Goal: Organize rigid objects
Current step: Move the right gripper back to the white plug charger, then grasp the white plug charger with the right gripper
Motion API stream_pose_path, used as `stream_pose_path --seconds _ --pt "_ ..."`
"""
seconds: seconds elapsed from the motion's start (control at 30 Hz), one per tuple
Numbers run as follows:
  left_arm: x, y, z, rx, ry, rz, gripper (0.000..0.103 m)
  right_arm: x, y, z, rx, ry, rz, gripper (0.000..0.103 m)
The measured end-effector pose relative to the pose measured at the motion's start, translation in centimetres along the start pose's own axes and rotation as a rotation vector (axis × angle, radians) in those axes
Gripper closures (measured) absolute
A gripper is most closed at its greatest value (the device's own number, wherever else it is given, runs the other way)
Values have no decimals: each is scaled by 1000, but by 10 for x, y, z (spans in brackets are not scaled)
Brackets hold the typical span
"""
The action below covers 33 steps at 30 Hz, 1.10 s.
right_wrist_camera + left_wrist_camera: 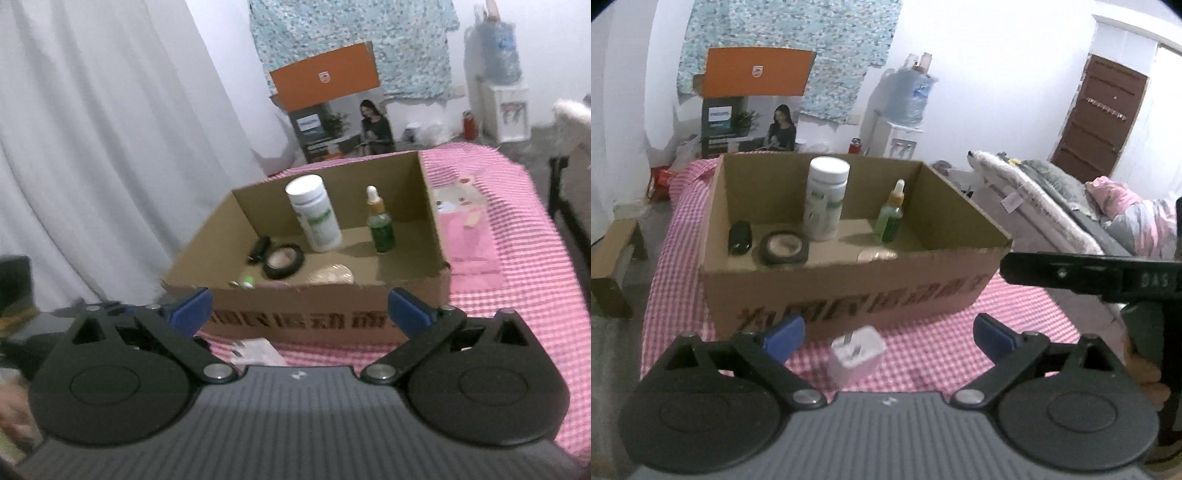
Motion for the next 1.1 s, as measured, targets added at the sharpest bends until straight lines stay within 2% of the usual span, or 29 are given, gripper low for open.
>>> stream_pose_path --seconds 0.07,0.13,0.43,0.53,0.67,0.77,0.87,1.0,1.1 --pt "-8 2 0 25 -3 14 4 -9 -4 5 -48 -22 -25 1" --pt "-14 6 3 50 -11 31 4 -17 -6 10 -45 -39 -31 1" --pt "-31 27 26 92 -46 188 5 -30 13 22 84 -81 108 1" --pt "-32 28 39 93 -67 199 6 -31 22 29 128 -99 163 1" --pt "-31 25 55 102 -99 197 13 -30 28 46 185 -133 215 2" --pt "-29 19 66 125 -130 186 25 -29 30 60 221 -163 255 7" --pt "-29 12 74 120 -159 160 34 -30 28 73 246 -196 277 18" --pt "-30 8 81 104 -188 149 45 -34 22 92 285 -243 303 35" --pt "-30 8 83 106 -191 153 48 -38 17 105 299 -270 307 51"
Point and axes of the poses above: each gripper's, at about its wrist camera, not at the fingertips, and z roughly the way its jaws point, y to its right, x to its top, the point moved 4 cm from there along z, roughly the way its jaws point, and after that the axes turned 7 degrees about x, right-handed, at the moved point
